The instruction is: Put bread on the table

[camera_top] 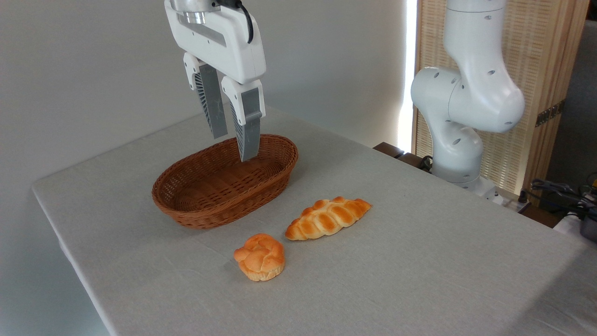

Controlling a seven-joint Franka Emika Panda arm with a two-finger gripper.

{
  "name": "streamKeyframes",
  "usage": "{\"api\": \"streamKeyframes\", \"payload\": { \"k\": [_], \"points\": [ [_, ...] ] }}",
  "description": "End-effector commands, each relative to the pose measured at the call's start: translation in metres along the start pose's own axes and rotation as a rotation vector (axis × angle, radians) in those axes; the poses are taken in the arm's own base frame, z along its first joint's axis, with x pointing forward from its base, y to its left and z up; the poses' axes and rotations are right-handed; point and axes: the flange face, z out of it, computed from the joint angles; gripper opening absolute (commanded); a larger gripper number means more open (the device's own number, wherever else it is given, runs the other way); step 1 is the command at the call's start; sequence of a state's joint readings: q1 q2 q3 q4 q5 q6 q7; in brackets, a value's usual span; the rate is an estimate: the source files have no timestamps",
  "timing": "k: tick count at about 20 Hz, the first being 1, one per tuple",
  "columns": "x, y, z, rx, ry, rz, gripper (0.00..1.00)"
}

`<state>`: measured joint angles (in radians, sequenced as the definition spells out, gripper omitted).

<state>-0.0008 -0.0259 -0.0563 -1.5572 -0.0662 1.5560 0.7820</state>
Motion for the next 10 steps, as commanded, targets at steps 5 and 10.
{"api": "streamKeyframes", "payload": {
  "k": [5, 10],
  "points": [
    [-0.0077, -0.0052, 0.0044, 0.009, -0.088, -0.018, 1.0],
    [-0.0083, -0.0058, 0.0051, 0.008, -0.09, -0.018, 1.0]
  ]
}}
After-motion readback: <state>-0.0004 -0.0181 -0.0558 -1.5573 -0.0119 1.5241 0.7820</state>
